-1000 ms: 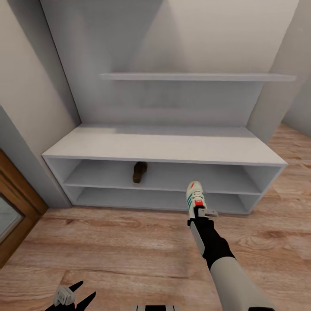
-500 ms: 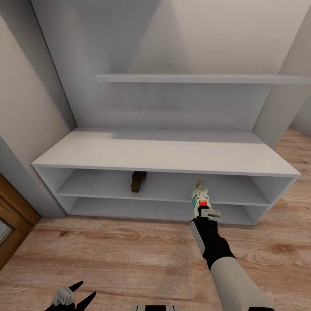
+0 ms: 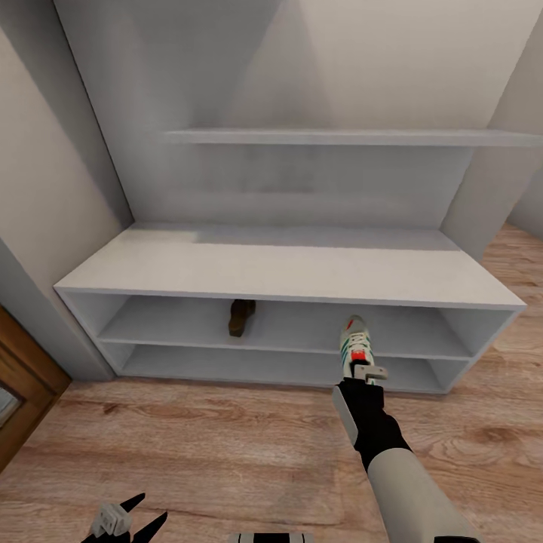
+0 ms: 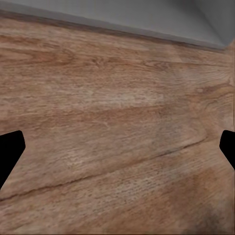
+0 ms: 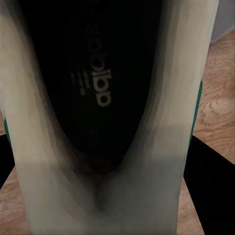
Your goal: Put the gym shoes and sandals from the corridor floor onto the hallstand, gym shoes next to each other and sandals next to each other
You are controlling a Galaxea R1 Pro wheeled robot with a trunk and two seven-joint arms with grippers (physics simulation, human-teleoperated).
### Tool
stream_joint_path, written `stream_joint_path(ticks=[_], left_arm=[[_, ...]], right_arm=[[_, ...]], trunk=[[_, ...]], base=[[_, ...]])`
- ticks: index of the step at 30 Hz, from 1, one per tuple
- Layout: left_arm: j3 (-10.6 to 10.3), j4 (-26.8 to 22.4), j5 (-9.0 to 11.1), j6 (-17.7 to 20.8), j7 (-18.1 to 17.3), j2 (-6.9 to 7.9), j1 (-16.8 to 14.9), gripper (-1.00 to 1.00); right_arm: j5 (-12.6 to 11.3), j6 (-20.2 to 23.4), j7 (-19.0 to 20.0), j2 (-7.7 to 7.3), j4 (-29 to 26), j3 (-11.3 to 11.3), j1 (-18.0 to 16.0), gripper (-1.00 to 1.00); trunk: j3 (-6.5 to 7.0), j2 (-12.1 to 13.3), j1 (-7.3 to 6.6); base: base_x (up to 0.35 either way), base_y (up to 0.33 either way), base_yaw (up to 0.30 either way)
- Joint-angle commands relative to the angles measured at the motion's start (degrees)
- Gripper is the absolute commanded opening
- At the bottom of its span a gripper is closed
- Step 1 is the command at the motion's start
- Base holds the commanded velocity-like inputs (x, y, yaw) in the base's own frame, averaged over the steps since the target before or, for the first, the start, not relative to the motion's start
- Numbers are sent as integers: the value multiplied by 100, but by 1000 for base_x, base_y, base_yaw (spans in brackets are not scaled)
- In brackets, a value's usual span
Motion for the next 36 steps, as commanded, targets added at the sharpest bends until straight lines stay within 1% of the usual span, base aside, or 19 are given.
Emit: stream_joint_path(ticks=[1, 11, 28, 36], left_arm=[[9, 7, 6, -30, -22, 0, -4, 100], [8, 7, 6, -30, -22, 0, -3, 100], [2, 8, 5, -30, -22, 0, 0, 100], [4, 7, 6, -30, -22, 0, -2, 100]], right_arm=[[-2, 28, -16, 5, -4, -11, -3, -100], [-10, 29, -16, 5, -2, -3, -3, -100], [-11, 53, -24, 5, -541, -2, -3, -100], [-4, 56, -25, 5, -567, -3, -10, -100]], trunk=[[-5, -2, -1], [-5, -2, -1], [-5, -2, -1], [-5, -2, -1]], base=[[0, 0, 0], [0, 0, 0], [0, 0, 0], [0, 0, 0]])
